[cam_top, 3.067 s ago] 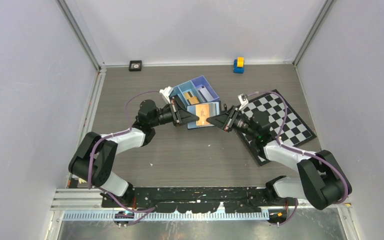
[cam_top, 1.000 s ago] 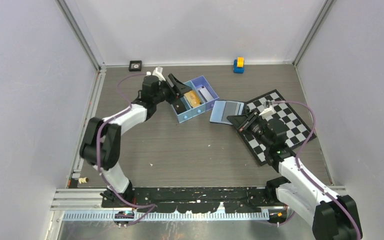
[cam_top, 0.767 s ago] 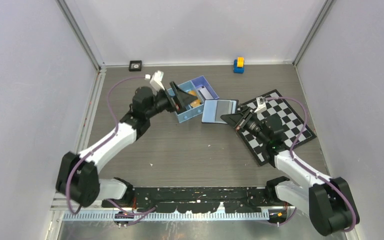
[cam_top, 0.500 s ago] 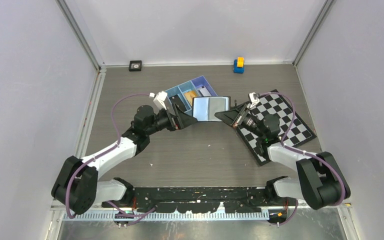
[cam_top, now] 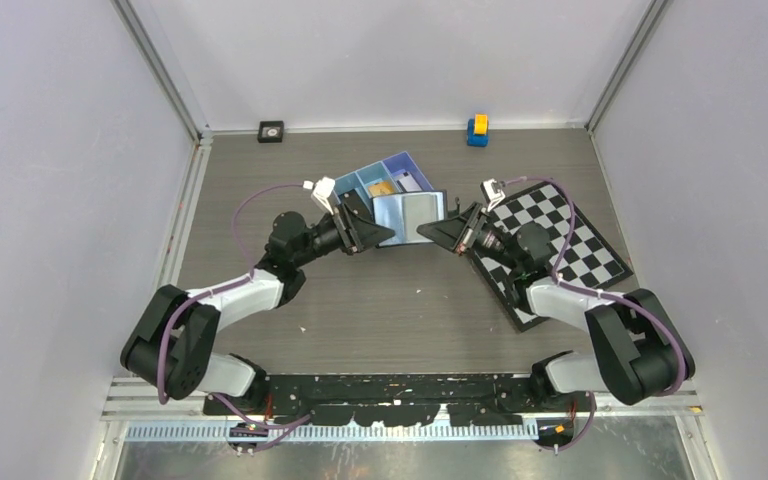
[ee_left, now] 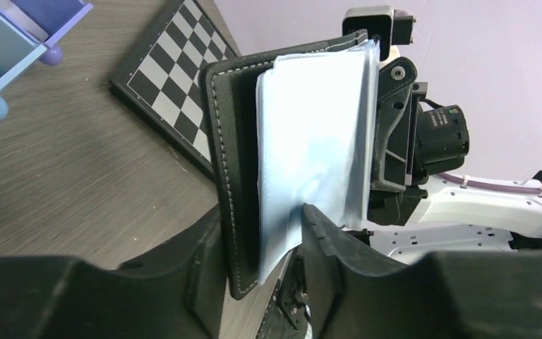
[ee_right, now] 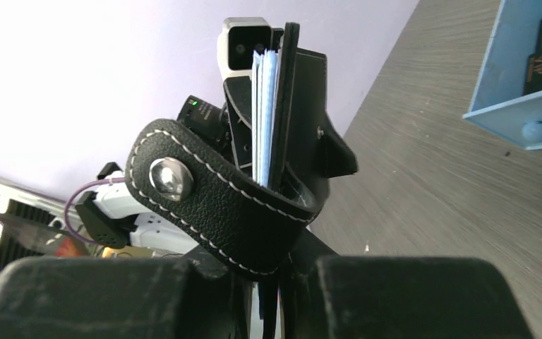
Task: Take the credit cards out of the card holder
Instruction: Close the card holder at the center of the board.
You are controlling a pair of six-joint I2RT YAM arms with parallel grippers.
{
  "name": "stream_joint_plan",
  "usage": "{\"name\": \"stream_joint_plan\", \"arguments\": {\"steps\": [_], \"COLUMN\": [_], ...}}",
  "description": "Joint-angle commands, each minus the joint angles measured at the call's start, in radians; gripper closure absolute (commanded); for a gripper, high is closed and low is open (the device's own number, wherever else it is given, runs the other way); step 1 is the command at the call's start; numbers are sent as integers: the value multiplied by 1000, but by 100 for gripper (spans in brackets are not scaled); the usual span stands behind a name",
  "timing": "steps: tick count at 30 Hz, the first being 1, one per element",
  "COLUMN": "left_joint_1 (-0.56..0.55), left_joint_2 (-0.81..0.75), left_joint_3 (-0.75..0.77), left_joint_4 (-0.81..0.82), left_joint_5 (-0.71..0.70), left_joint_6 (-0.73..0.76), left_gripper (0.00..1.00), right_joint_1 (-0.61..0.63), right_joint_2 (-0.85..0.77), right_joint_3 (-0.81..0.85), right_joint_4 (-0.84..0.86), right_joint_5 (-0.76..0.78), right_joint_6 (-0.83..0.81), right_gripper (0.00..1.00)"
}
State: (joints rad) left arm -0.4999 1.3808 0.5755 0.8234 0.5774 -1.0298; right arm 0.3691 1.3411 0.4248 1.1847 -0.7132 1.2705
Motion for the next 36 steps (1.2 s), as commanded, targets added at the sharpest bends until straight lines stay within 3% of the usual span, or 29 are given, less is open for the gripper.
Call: {"name": "stream_joint_plan", "arguments": {"steps": [1,5,7,10,13,15,18,27,36], "left_joint_1": [1,3,3,3,3,3,3,3,-10], "left_joint_2": [-6,-24,-32,-61,-79,-81,-81,-38,6], "left_joint_3": [-11,-19,-16,2,1,4,6,25,53], "left_joint_4": [137,85,31,-136,-190,-197,-185,-178,-167], "left_joint_5": [22,-15,-48,-112,-154,-154,-138,-108,-58], "left_joint_6": [-1,38,74,130,163,170,167,152,146], "left_gripper": [66,90,99,100,100,100,100,100,100], "right_joint_1": [18,23,29,31,31,30,30,41,97], "right_joint_2": [-59,-158,-203,-248,-262,-259,-238,-204,-174], "right_joint_3": [48,80,102,111,103,107,112,121,161], "right_joint_4": [-223,-555,-712,-778,-783,-784,-767,-725,-799], "right_joint_5": [40,170,248,293,306,299,274,227,262], "right_joint_6": [-155,-340,-423,-466,-466,-467,-458,-444,-504], "right_gripper": [97,96,81,64,60,60,75,93,91]}}
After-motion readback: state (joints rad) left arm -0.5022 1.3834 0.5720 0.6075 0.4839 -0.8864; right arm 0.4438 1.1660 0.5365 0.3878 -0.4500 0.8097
